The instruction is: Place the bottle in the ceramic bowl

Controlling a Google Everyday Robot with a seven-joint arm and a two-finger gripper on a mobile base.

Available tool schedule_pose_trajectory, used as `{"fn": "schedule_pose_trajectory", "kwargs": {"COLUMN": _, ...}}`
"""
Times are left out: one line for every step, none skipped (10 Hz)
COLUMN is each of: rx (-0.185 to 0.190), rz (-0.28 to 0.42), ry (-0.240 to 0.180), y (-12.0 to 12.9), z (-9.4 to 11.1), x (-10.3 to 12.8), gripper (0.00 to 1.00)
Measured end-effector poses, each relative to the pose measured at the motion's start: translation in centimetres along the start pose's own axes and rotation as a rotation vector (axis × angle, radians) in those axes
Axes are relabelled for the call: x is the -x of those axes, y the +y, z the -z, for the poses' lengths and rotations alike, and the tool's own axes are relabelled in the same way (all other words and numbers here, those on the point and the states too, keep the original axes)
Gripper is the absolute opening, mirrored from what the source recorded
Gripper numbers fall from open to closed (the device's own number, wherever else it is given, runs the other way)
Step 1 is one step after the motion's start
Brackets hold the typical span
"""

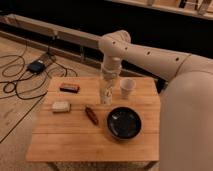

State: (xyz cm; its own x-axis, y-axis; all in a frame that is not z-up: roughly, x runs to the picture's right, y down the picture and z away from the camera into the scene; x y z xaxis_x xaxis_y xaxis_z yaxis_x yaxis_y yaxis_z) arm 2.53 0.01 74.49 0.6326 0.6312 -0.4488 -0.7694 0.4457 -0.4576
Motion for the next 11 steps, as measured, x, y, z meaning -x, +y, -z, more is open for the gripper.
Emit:
{"fn": "schedule_pose_trajectory", "kwargs": {"rx": 0.001, "rz": -0.012, "ry": 0.018, "y": 0.5, "z": 0.1, "x": -1.6, "gripper": 0.0}}
{"fn": "schedule_pose_trajectory", "kwargs": {"rx": 0.001, "rz": -0.032, "ry": 0.035, "y": 0.8, "z": 0.0, "x": -3.2, "gripper": 0.0}}
{"fn": "schedule_pose_trajectory", "kwargs": {"rx": 0.006, "rz": -0.074, "ry": 0.064, "y": 1.2, "z": -0.5, "x": -5.8, "gripper": 0.0}}
{"fn": "schedule_pose_trajectory", "kwargs": {"rx": 0.01, "rz": -0.094, "ry": 0.076, "y": 1.1, "z": -0.9, "x": -6.8, "gripper": 0.0}}
{"fn": "schedule_pose_trajectory", "kwargs": {"rx": 0.013, "rz": -0.116, "ry": 0.095, "y": 1.1, "z": -1.4, "x": -8.0, "gripper": 0.0}}
{"fn": "schedule_pose_trajectory", "kwargs": {"rx": 0.018, "rz": -0.133, "ry": 0.115, "y": 1.1, "z": -2.0, "x": -9.0, "gripper": 0.0}}
{"fn": "schedule_pose_trajectory", "kwargs": {"rx": 0.021, "rz": -0.153, "ry": 0.142, "y": 1.0, "z": -2.8, "x": -10.3, "gripper": 0.0}}
{"fn": "schedule_pose_trajectory", "kwargs": {"rx": 0.022, "rz": -0.17, "ry": 0.161, "y": 0.9, "z": -3.5, "x": -11.0, "gripper": 0.0}}
{"fn": "schedule_pose_trajectory", "kwargs": {"rx": 0.022, "rz": -0.183, "ry": 0.174, "y": 0.8, "z": -3.9, "x": -11.5, "gripper": 0.0}}
{"fn": "schedule_pose_trajectory", "kwargs": {"rx": 0.024, "rz": -0.196, "ry": 0.191, "y": 0.7, "z": -4.6, "x": -12.0, "gripper": 0.05}}
{"fn": "schedule_pose_trajectory", "kwargs": {"rx": 0.023, "rz": -0.211, "ry": 0.209, "y": 0.6, "z": -5.2, "x": -12.4, "gripper": 0.16}}
